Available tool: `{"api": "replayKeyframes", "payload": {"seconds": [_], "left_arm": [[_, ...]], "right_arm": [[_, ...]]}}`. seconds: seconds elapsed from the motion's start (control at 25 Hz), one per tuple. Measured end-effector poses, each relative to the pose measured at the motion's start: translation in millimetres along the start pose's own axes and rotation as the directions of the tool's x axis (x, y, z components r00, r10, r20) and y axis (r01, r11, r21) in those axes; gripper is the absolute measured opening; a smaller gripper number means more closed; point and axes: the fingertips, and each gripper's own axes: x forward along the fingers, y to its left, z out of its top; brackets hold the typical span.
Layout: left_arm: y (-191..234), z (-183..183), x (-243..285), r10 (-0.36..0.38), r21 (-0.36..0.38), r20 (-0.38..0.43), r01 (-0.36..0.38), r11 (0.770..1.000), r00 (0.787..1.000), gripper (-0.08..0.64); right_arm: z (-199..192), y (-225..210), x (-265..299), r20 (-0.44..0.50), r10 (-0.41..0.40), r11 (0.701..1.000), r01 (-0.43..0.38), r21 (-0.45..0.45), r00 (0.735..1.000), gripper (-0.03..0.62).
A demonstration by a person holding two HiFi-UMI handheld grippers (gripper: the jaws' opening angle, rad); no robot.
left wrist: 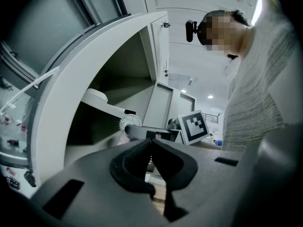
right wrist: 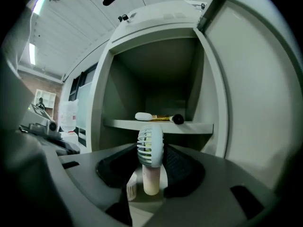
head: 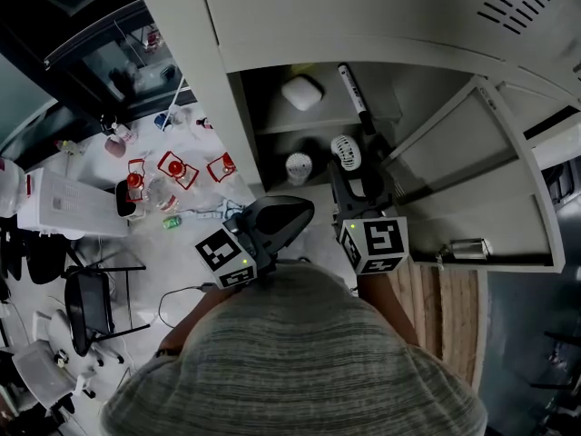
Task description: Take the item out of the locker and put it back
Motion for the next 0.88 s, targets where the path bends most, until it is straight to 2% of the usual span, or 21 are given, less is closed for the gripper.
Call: {"api": "replayKeyframes", "payload": {"seconds": [0.32, 0.88], "left_arm": [[0, 0, 0, 0.0, 0.002, 0.0, 0.0, 1.0, 1.0, 0.009], [5, -1, -3, 0.03, -0.001, -0.002, -0.03, 1.0, 1.0, 0.008]], "right_arm": [[21, 5, -8, 0.044, 0.004, 1.0, -0.003, -0.024, 0.999, 0.169], [-10, -4, 5, -0.015, -0.011, 0.999, 0.012, 0.03, 1.0, 0.169]]}}
